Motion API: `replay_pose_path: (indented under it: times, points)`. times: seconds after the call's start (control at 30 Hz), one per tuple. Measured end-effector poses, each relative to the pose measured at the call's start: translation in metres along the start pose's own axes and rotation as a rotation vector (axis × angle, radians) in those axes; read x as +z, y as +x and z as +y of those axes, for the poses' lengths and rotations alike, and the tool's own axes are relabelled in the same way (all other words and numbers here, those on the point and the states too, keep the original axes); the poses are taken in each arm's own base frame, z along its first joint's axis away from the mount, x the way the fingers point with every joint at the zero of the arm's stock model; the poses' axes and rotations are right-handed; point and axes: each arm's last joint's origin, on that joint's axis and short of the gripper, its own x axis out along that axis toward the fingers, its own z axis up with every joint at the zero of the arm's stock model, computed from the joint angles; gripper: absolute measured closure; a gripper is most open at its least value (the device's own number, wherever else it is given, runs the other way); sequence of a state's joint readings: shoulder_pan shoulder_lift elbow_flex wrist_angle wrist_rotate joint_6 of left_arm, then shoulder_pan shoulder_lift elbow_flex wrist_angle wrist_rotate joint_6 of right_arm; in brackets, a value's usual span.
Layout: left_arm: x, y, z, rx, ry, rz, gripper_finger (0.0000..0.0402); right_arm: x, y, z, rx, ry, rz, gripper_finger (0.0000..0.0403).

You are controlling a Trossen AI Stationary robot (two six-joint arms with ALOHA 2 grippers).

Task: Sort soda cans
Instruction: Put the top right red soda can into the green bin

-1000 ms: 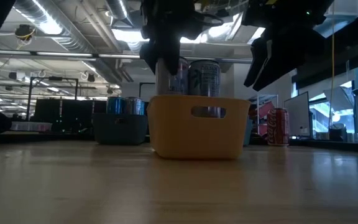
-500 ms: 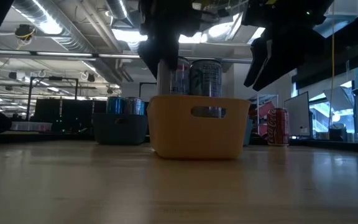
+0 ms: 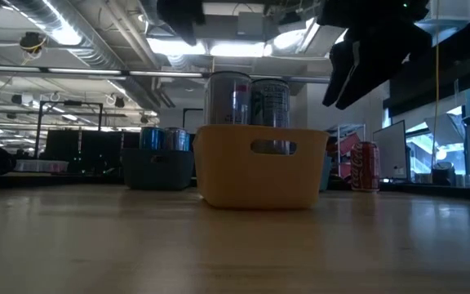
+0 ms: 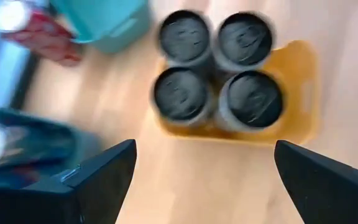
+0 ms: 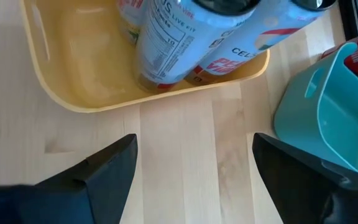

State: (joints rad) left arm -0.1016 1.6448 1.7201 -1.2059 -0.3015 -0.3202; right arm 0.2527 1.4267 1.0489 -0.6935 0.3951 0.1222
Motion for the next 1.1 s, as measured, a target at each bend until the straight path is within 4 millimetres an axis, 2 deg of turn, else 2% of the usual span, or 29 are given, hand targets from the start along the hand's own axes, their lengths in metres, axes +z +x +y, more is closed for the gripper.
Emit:
replay_pose_path:
  times: [0.1,0.23,0.37,0.53,0.7,0.8,0.93,1.03,1.1]
  points:
    - [-0.023,-0.007,-0.001,0.075,-0.013,-0.061,0.0031,0.0,0.002,-0.006,0.001,0.017,0.009,0.0084]
    - [-0.054,-0.006,0.002,0.05,-0.054,-0.184,0.0031,0.001,0.008,-0.026,-0.03,0.054,0.027,0.0084]
    - [-0.082,0.013,0.008,0.013,-0.093,-0.291,0.0031,0.0,0.016,-0.053,-0.081,0.093,0.048,0.0084]
    - [-0.106,0.04,0.017,0.006,-0.101,-0.398,0.0031,0.003,0.019,-0.098,-0.162,0.176,0.056,0.0084]
    - [-0.116,0.059,0.034,0.059,-0.092,-0.428,0.0031,0.009,0.007,-0.155,-0.288,0.276,0.047,0.0084]
    - [-0.117,0.066,0.046,0.105,-0.087,-0.429,0.0031,0.004,-0.005,-0.193,-0.399,0.344,0.072,0.0084]
    - [-0.114,0.072,0.063,0.17,-0.066,-0.434,0.0031,-0.018,-0.018,-0.245,-0.504,0.496,0.117,0.0084]
    - [-0.111,0.074,0.075,0.196,-0.011,-0.434,0.0031,-0.043,-0.026,-0.273,-0.541,0.63,0.175,0.0084]
    - [-0.109,0.076,0.084,0.145,0.041,-0.436,0.0031,-0.059,-0.03,-0.287,-0.523,0.739,0.185,0.0084]
